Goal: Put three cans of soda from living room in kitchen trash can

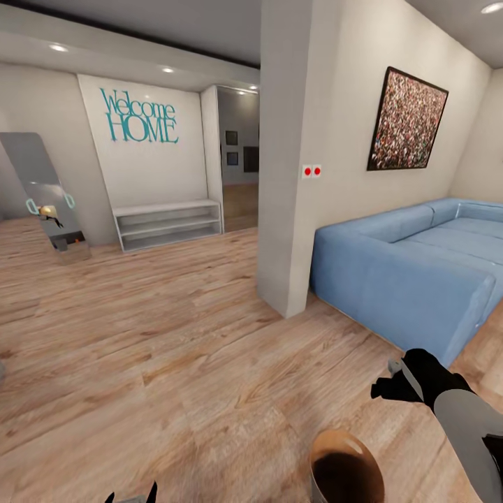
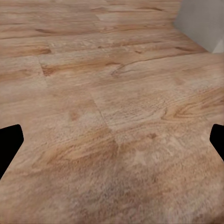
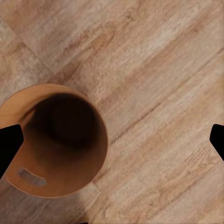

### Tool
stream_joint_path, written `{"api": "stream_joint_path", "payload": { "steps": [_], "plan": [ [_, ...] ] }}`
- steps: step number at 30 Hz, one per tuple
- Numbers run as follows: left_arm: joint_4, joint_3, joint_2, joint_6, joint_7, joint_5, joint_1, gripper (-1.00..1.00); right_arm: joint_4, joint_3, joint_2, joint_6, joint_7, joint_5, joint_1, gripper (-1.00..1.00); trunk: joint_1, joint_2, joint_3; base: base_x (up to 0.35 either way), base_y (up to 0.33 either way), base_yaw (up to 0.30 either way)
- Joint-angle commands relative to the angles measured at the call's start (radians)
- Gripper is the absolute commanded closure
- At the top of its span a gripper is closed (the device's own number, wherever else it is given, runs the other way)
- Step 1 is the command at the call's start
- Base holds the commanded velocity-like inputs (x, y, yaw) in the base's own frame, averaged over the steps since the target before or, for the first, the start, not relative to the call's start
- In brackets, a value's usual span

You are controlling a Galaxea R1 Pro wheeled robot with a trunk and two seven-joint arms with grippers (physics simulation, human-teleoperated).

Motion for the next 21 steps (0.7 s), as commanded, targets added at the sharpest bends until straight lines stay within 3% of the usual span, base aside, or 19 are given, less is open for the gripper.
{"api": "stream_joint_path", "payload": {
  "steps": [1, 21],
  "plan": [
    [0.0, 0.0, 0.0, 0.0, 0.0, 0.0, 0.0, -1.0, 0.0, 0.0, 0.0, -0.004, 0.001, 0.0, 0.0, -1.0, 0.004, -0.007, -0.003, 0.0, 0.0, 0.0],
    [0.0, 0.0, 0.0, 0.0, 0.0, 0.0, 0.0, -1.0, 0.002, 0.001, 0.0, -0.011, 0.0, -0.001, 0.0, -1.0, 0.081, -0.147, -0.066, 0.0, 0.0, 0.0]
  ]
}}
